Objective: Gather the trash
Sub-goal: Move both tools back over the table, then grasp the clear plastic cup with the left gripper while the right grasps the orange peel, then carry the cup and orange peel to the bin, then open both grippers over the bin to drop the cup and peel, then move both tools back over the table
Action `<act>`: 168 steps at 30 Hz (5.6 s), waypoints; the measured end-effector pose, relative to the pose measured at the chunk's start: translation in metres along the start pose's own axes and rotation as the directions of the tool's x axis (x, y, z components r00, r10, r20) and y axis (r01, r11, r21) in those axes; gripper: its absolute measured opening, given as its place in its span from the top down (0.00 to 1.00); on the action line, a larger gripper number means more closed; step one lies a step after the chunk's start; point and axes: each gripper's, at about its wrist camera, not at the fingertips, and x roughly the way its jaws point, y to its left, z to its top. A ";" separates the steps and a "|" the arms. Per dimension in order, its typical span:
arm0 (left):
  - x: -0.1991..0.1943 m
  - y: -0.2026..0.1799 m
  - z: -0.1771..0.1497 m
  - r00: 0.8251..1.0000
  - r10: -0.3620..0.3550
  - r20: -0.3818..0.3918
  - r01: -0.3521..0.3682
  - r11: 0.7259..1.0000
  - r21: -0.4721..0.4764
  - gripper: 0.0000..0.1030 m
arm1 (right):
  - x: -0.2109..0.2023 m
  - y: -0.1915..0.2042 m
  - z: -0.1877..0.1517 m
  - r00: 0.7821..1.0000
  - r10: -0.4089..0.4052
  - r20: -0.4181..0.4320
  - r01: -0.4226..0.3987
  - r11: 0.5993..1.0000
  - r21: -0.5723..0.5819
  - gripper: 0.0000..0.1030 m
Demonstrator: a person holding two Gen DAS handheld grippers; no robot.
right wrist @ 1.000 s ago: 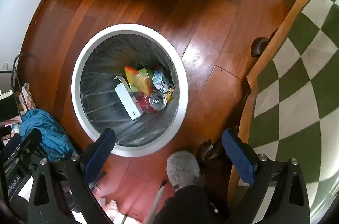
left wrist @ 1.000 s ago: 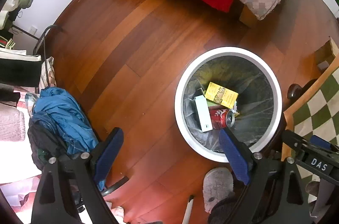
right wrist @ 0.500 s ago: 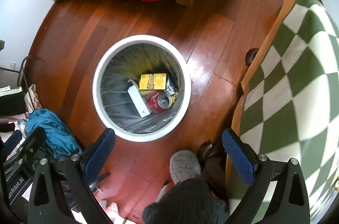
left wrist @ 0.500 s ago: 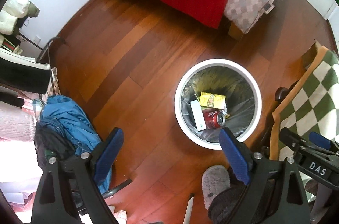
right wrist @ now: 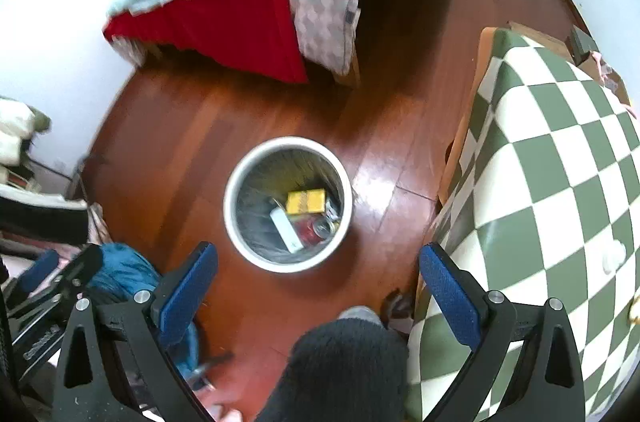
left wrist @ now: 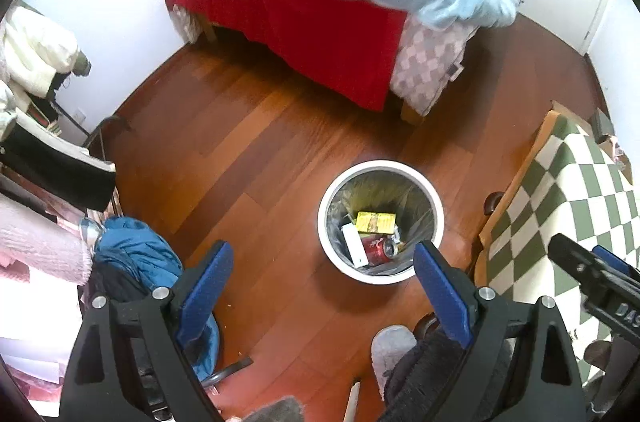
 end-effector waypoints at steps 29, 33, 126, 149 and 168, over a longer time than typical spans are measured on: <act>0.015 -0.409 -0.115 0.982 -0.137 -0.127 0.186 0.781 0.596 0.00 | -0.138 -0.443 -0.182 0.963 -0.263 0.056 0.156 0.717 0.679 0.23; 0.037 -0.444 -0.125 0.976 -0.113 -0.189 0.209 0.746 0.632 0.00 | -0.108 -0.496 -0.191 0.970 -0.243 -0.011 0.175 0.665 0.726 0.33; 0.219 -0.014 0.056 0.925 -0.200 -0.323 0.188 0.980 -0.068 0.29 | 0.264 -0.004 0.051 0.941 0.043 -0.337 -0.025 0.998 0.058 0.84; 0.197 0.009 0.010 0.961 0.065 -0.269 -0.062 0.998 0.021 0.05 | 0.247 0.001 0.023 0.918 -0.148 -0.368 0.108 0.986 -0.129 0.01; 0.077 0.002 0.018 0.994 0.034 -0.100 -0.033 0.999 0.012 0.05 | 0.104 0.001 0.026 0.983 -0.043 -0.180 0.027 0.996 -0.090 0.01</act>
